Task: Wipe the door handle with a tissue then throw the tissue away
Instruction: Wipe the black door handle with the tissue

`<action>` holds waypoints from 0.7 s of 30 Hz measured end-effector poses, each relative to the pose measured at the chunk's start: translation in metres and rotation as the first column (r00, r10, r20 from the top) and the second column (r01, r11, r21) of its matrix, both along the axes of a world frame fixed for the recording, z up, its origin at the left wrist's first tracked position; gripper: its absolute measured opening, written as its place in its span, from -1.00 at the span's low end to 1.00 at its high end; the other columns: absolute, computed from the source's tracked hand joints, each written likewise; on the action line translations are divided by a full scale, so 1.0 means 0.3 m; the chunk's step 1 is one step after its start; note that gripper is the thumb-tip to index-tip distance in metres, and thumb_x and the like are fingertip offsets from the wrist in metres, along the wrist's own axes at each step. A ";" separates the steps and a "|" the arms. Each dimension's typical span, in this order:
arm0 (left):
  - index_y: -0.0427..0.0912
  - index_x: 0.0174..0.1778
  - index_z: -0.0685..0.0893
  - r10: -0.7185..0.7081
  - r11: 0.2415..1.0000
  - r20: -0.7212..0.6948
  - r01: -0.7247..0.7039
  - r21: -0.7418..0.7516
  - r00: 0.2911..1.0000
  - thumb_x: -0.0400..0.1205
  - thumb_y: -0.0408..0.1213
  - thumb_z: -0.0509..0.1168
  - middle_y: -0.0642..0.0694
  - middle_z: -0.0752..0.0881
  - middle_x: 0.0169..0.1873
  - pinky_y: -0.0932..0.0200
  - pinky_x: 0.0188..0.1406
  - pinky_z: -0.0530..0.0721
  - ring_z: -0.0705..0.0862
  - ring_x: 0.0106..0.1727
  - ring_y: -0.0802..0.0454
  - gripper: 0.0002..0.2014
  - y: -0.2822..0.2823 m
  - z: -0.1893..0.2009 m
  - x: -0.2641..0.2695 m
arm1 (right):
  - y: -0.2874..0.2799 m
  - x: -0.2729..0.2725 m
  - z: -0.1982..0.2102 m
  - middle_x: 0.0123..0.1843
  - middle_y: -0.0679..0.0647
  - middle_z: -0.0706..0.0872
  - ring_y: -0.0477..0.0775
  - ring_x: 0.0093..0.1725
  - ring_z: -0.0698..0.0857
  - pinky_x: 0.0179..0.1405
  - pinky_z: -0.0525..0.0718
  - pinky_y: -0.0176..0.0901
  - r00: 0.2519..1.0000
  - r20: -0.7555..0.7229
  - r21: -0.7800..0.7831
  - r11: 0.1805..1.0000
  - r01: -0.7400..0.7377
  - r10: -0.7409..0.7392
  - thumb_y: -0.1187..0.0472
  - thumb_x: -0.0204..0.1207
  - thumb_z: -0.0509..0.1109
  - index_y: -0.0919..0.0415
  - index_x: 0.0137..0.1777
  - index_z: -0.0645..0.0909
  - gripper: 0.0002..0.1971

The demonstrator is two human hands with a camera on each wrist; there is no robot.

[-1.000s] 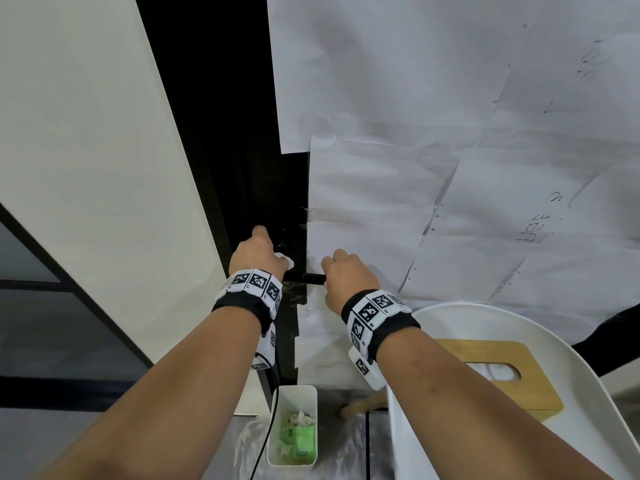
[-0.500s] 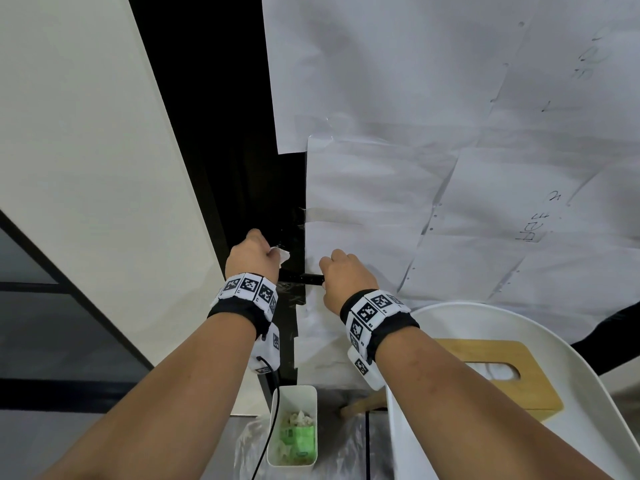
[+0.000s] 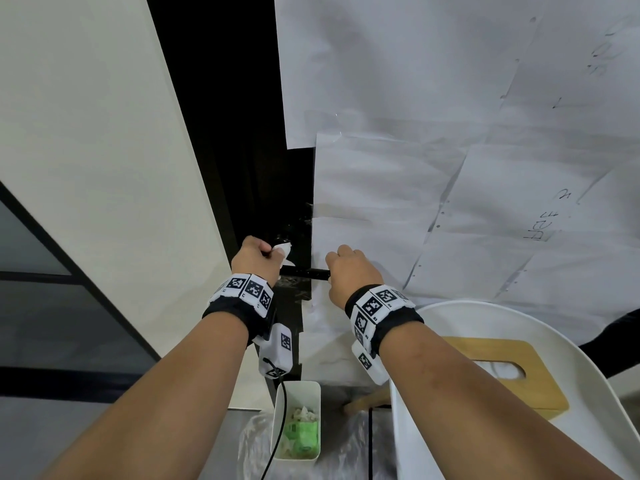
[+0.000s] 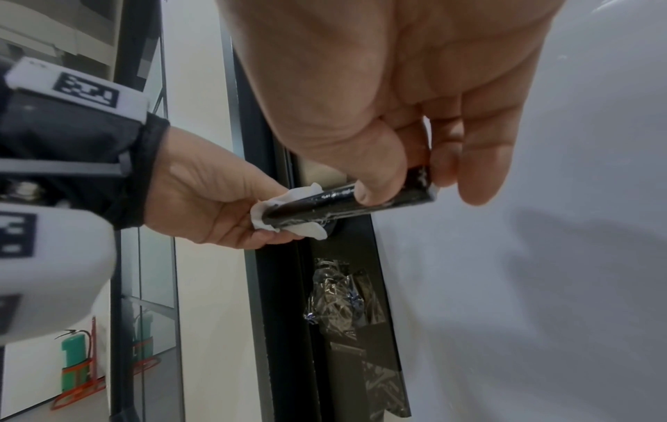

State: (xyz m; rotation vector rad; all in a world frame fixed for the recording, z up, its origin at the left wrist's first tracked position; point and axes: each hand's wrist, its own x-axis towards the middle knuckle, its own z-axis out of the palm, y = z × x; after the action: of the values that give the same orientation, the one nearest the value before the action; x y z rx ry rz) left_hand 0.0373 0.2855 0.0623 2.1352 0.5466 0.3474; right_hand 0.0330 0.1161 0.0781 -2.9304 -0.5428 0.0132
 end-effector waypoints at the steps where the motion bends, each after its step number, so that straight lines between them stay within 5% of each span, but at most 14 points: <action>1: -0.15 -0.01 0.52 0.001 1.000 -0.006 -0.001 0.000 1.000 0.60 -0.14 0.35 0.00 0.59 -0.39 0.36 -0.52 0.35 0.52 -0.46 0.20 -0.80 0.001 -0.001 -0.002 | 0.000 -0.001 0.000 0.12 0.16 0.49 0.19 0.11 0.50 -0.20 0.51 -0.04 1.000 -0.001 0.000 1.000 -0.002 0.002 0.34 0.51 0.30 0.25 0.11 0.50 -0.81; 8: -0.18 0.07 0.57 0.106 0.992 0.038 -0.108 0.070 0.994 0.63 -0.30 0.27 -0.22 0.74 -0.20 0.22 -0.43 0.44 0.60 -0.32 -0.05 -0.87 -0.013 0.007 -0.010 | -0.003 -0.003 0.002 0.10 0.14 0.49 0.17 0.08 0.49 -0.22 0.50 -0.04 1.000 0.006 0.005 1.000 -0.004 0.004 0.32 0.53 0.30 0.23 0.09 0.49 -0.84; 13: -0.28 0.15 0.66 0.133 0.991 0.051 -0.133 -0.008 0.990 0.69 -0.27 0.16 -0.27 0.74 -0.03 0.18 -0.23 0.43 0.56 -0.19 -0.08 -0.75 -0.035 0.044 0.007 | -0.004 -0.005 0.003 0.08 0.14 0.48 0.17 0.06 0.49 -0.23 0.51 -0.04 1.000 0.008 0.012 1.000 -0.007 0.007 0.35 0.52 0.30 0.22 0.07 0.49 -0.85; 16: -0.24 0.24 0.63 0.106 0.994 0.062 -0.106 -0.009 0.992 0.63 -0.28 0.26 -0.20 0.77 0.02 0.20 -0.19 0.48 0.70 -0.02 -0.15 -0.72 -0.034 0.033 0.006 | -0.006 -0.003 0.004 0.08 0.14 0.49 0.17 0.07 0.50 -0.21 0.52 -0.04 1.000 0.002 0.018 1.000 -0.010 0.010 0.35 0.52 0.30 0.22 0.08 0.49 -0.84; 21: -0.14 0.00 0.70 0.087 0.996 0.023 -0.088 0.035 0.996 0.58 -0.16 0.39 -0.10 0.77 -0.14 0.28 -0.40 0.43 0.63 -0.25 0.02 -0.84 -0.022 0.023 0.003 | -0.005 -0.001 0.007 0.10 0.15 0.49 0.19 0.08 0.51 -0.22 0.49 -0.04 1.000 0.000 0.000 1.000 -0.017 0.017 0.34 0.52 0.29 0.23 0.10 0.49 -0.82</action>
State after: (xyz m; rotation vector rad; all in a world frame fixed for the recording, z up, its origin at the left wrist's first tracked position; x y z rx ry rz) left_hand 0.0383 0.2789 0.0690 2.1439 0.6270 0.4311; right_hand 0.0326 0.1145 0.0803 -2.9257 -0.5677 0.0145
